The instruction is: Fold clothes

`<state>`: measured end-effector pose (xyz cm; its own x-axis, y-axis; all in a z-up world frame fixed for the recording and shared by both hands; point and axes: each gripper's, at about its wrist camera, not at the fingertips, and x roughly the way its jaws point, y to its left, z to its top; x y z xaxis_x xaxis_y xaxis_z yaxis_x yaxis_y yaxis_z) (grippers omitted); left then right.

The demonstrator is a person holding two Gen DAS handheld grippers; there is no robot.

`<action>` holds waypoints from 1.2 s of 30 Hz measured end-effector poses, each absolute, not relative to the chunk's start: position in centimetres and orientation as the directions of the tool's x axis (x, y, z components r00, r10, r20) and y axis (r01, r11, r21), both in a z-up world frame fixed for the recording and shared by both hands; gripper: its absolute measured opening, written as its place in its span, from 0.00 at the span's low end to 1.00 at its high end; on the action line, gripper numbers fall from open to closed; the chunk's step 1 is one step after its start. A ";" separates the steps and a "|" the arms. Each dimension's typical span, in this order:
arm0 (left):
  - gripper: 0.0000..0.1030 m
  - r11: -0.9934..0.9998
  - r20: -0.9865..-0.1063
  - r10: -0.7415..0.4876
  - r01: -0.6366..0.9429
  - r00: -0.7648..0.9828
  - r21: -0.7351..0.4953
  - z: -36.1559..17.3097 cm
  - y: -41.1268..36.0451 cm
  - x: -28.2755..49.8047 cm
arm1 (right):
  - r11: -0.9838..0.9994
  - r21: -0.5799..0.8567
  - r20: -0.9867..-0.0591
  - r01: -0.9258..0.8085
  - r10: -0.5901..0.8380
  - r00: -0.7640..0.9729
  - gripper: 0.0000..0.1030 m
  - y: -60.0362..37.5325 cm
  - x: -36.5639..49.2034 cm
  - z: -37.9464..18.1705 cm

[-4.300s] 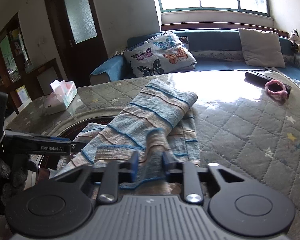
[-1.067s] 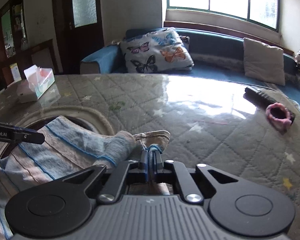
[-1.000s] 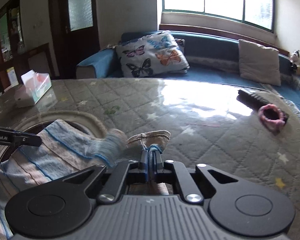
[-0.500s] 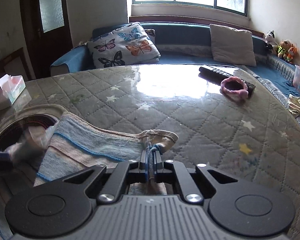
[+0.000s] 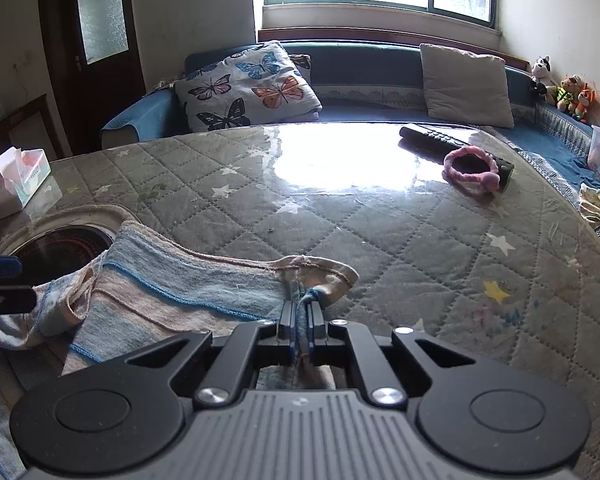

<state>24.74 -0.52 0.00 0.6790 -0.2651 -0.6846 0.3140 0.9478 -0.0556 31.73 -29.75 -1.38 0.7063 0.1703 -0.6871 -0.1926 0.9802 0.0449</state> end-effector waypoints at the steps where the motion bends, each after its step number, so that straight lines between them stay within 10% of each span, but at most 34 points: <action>1: 0.55 0.946 -0.693 -0.270 0.319 0.669 -0.060 -0.4 -0.5 24.8 | 0.980 0.043 -0.687 -0.194 0.170 0.706 0.05 -29.8 31.8 -1.4; 6: 0.13 0.949 -0.692 -0.265 0.309 0.671 -0.064 -0.8 0.0 24.4 | 0.980 0.035 -0.688 -0.196 0.166 0.707 0.05 -29.7 32.0 -1.2; 10: 0.06 0.967 -0.657 -0.223 0.247 0.720 -0.058 0.3 1.8 23.6 | 0.979 0.028 -0.682 -0.201 0.166 0.712 0.05 -29.5 32.2 -0.7; 36: 0.03 0.980 -0.450 0.175 -0.198 0.875 -0.004 2.1 15.2 24.9 | 0.986 0.054 -0.603 -0.159 0.159 0.781 0.04 -24.9 41.2 -0.7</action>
<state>24.93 15.21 2.15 0.8755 0.1750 -0.4504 -0.1980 0.9802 -0.0040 41.19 -24.92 -0.72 0.7814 0.1591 -0.6034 -0.1593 0.9858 0.0537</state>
